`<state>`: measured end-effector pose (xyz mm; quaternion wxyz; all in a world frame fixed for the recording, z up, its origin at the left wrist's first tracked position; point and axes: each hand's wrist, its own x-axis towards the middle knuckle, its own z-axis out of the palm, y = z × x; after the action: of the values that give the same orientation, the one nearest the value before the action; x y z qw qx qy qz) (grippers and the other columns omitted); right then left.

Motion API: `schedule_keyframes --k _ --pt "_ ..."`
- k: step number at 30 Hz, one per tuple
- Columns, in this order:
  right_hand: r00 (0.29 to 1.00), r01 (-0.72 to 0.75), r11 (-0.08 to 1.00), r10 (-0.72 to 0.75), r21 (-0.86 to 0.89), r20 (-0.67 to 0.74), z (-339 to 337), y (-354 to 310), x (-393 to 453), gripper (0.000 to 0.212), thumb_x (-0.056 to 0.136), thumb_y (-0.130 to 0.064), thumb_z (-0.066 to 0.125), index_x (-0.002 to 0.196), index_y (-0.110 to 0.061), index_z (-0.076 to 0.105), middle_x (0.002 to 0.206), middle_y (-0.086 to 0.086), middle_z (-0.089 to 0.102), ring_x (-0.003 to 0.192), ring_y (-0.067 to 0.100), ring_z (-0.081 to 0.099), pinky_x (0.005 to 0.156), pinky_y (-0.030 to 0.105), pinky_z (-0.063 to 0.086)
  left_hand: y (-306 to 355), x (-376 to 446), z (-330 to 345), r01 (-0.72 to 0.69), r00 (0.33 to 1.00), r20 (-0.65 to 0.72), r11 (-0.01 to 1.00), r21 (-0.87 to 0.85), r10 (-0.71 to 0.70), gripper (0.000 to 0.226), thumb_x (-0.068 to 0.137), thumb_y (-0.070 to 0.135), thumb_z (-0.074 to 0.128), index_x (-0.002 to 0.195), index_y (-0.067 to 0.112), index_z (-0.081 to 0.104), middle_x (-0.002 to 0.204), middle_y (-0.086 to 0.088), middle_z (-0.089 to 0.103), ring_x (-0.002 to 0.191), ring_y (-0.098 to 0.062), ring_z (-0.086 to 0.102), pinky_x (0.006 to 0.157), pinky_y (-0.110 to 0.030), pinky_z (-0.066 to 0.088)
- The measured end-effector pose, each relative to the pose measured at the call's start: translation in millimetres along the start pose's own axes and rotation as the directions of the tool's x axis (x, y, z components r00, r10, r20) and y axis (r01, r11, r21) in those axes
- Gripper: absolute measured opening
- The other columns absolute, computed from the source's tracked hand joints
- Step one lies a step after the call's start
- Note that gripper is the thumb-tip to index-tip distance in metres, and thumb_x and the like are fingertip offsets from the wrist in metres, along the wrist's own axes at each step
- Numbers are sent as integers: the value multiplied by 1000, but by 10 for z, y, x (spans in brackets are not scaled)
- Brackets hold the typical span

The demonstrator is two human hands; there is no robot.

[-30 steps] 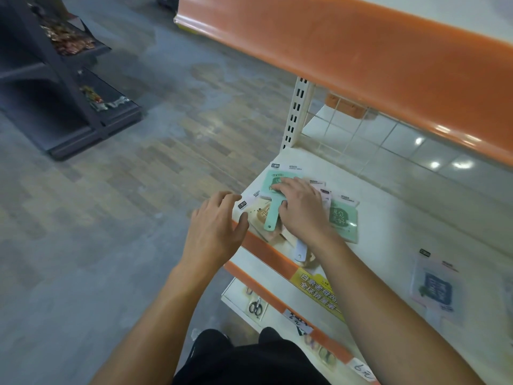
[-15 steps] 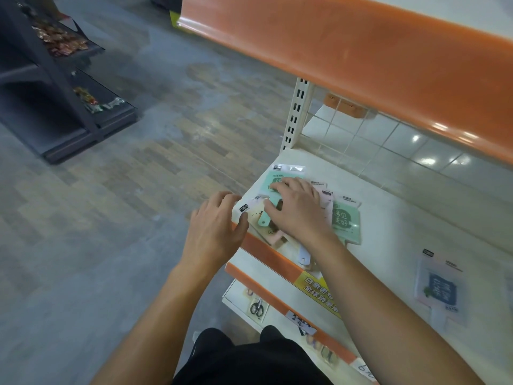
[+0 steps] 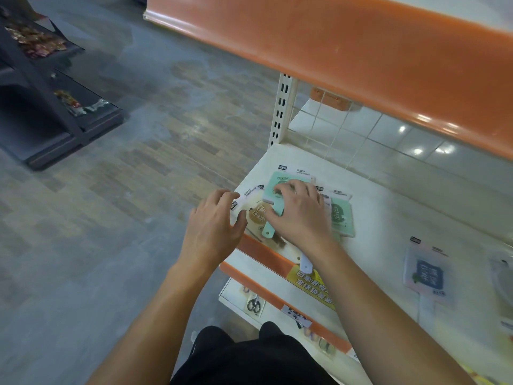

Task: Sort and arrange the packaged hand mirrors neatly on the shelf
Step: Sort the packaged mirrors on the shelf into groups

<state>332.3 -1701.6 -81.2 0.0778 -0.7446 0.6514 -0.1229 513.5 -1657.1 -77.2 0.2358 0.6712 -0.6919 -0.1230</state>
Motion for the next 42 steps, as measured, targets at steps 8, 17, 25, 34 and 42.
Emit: schedule_keyframes --k 8,17,25,34,42 --pt "1000 -23 1000 23 14 4 -9 -52 -21 51 87 -51 52 131 -26 52 144 2 41 136 26 27 115 46 21 21 -17 -9 3 1000 8 1000 10 -3 35 92 37 52 124 21 54 129 6 52 110 -20 54 90 -38 42" --pt "995 -95 993 98 75 -36 -78 -99 -98 50 92 -49 49 136 -26 49 145 0 41 139 25 28 115 45 24 4 -19 -29 -36 999 25 998 47 34 37 94 37 50 127 21 51 132 6 50 108 -20 56 88 -36 41" --pt "955 -141 970 186 197 -232 -145 -73 -370 39 89 -33 58 125 -18 61 135 2 51 131 24 40 109 44 32 86 18 46 -201 979 30 980 15 200 38 93 40 44 121 19 55 127 -1 56 106 -27 58 83 -41 43" --pt "903 -287 939 331 187 -274 -154 131 -847 40 87 -38 53 122 -20 60 130 1 54 125 24 46 101 45 40 339 -62 221 -369 924 81 927 -64 374 35 88 32 53 118 14 56 121 -6 58 101 -31 59 79 -43 47" --pt "841 -399 905 426 149 -333 -213 422 -1222 37 85 -33 55 119 -19 62 127 2 56 120 27 50 95 44 44 712 -158 390 -430 889 113 894 -125 443 40 87 33 50 119 10 58 123 -10 57 106 -34 58 84 -48 48"
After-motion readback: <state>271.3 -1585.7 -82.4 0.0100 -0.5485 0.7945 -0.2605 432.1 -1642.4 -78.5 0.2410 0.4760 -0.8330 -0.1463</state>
